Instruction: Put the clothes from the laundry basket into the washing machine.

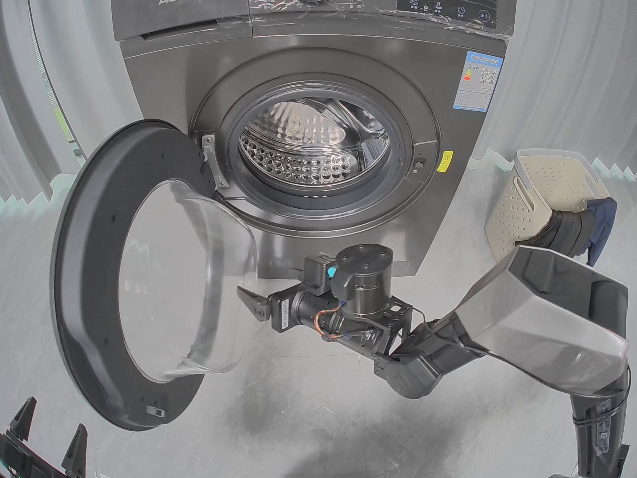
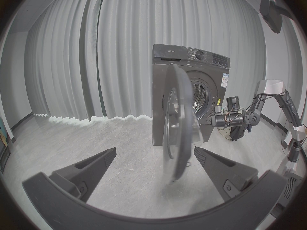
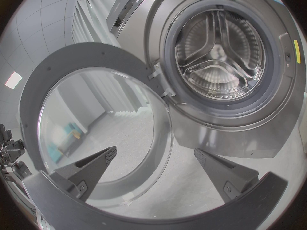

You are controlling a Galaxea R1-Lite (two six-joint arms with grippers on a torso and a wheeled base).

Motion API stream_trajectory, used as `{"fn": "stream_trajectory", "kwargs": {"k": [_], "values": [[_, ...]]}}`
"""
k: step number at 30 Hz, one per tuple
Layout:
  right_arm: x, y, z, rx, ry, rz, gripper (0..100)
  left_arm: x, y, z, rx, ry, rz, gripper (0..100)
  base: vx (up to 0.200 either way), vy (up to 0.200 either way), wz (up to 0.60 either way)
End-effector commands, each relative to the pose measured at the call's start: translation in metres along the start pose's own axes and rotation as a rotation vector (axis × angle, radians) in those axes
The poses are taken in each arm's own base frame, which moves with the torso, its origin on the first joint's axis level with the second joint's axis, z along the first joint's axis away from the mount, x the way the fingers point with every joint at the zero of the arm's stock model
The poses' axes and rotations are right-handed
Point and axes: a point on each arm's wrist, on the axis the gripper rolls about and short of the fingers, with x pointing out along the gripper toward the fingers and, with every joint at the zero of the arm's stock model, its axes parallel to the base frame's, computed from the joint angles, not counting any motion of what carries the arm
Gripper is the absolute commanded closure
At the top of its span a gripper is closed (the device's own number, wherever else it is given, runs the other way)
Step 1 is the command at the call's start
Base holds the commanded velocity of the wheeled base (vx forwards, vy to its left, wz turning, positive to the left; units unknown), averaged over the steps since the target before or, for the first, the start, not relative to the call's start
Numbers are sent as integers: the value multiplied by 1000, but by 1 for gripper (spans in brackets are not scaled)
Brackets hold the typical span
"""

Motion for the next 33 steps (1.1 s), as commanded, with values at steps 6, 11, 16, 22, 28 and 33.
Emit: {"fn": "stream_trajectory", "kwargs": {"k": [6, 11, 16, 22, 28, 33], "values": [[21, 19, -12, -6, -32, 41, 0, 0, 0, -4, -2, -5, 0, 0, 0, 0, 0], [20, 13, -7, -5, -33, 27, 0, 0, 0, -4, -1, -4, 0, 0, 0, 0, 0], [25, 14, -8, -5, -21, 26, 0, 0, 0, -4, -1, -4, 0, 0, 0, 0, 0], [40, 28, -24, -7, -2, 46, 0, 0, 0, -4, -1, -4, 0, 0, 0, 0, 0], [59, 39, -39, -7, -19, 48, 0, 0, 0, -4, -1, -4, 0, 0, 0, 0, 0], [60, 39, -42, -5, -27, 27, 0, 0, 0, -4, -2, -5, 0, 0, 0, 0, 0]]}}
